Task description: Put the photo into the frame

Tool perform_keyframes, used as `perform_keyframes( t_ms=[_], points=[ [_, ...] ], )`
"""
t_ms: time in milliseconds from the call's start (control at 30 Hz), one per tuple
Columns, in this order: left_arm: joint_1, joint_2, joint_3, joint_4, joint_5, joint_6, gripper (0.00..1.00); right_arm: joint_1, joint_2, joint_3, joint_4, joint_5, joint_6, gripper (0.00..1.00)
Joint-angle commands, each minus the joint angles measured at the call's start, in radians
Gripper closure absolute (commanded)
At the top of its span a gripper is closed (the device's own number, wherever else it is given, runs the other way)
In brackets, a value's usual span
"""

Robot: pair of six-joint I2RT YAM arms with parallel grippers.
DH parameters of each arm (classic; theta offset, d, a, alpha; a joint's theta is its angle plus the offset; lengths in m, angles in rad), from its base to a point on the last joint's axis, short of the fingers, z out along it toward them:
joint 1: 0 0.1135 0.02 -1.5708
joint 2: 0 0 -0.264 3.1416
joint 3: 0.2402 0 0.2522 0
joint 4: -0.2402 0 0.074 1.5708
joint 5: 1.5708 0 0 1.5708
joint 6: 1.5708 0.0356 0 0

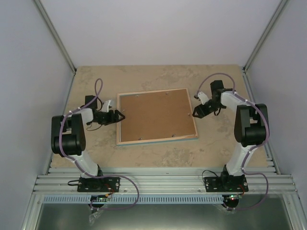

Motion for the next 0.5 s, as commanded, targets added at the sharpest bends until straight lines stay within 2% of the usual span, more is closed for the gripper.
perform_keyframes(
  t_ms=[0,467],
  points=[
    [-0.010,-0.014,-0.018,-0.022,0.037,-0.040,0.25,0.013,-0.011,-0.047,0.039,0.043,0.035,0.37],
    [-0.012,0.001,-0.031,-0.001,0.044,-0.059,0.25,0.045,-0.006,-0.138,0.070,0.115,0.012,0.37]
  ],
)
